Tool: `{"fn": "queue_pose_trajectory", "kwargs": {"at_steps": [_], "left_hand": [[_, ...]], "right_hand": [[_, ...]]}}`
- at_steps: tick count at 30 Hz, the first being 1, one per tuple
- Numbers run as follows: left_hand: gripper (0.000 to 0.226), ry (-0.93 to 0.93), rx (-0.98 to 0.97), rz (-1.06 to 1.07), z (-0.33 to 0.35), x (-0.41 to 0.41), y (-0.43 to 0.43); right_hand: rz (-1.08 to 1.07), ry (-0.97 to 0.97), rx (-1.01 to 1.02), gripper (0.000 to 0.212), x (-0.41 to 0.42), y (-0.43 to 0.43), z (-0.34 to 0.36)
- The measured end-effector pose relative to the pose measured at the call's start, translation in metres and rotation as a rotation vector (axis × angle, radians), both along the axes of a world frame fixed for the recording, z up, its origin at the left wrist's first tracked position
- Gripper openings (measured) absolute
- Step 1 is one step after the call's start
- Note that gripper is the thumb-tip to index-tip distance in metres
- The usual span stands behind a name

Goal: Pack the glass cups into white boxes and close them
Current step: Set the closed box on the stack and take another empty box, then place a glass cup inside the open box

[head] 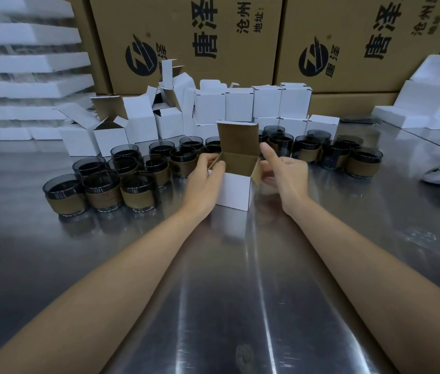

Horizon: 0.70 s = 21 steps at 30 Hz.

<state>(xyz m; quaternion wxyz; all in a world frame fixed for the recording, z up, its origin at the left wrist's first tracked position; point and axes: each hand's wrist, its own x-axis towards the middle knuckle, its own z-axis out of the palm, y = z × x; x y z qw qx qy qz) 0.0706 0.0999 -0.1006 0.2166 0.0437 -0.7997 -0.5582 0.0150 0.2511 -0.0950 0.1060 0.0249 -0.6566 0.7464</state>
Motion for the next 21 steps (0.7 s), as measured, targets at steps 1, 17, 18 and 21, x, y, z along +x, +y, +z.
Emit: {"fn": "queue_pose_trajectory", "kwargs": {"at_steps": [1, 17, 18, 21], "left_hand": [[0.021, -0.001, -0.01, -0.019, 0.0, 0.0, 0.0], [0.035, 0.121, -0.154, -0.342, 0.004, 0.012, 0.002], [0.038, 0.125, -0.187, -0.347, 0.003, 0.012, 0.002], [0.063, 0.157, -0.364, -0.353, 0.003, 0.012, 0.002]], "right_hand": [[-0.004, 0.008, 0.002, 0.052, 0.0, 0.002, 0.001], [0.071, -0.21, 0.187, 0.023, -0.012, 0.017, 0.014], [0.059, -0.205, 0.151, 0.024, -0.012, 0.017, 0.012], [-0.031, -0.077, 0.084, 0.041, -0.014, 0.019, 0.002]]}}
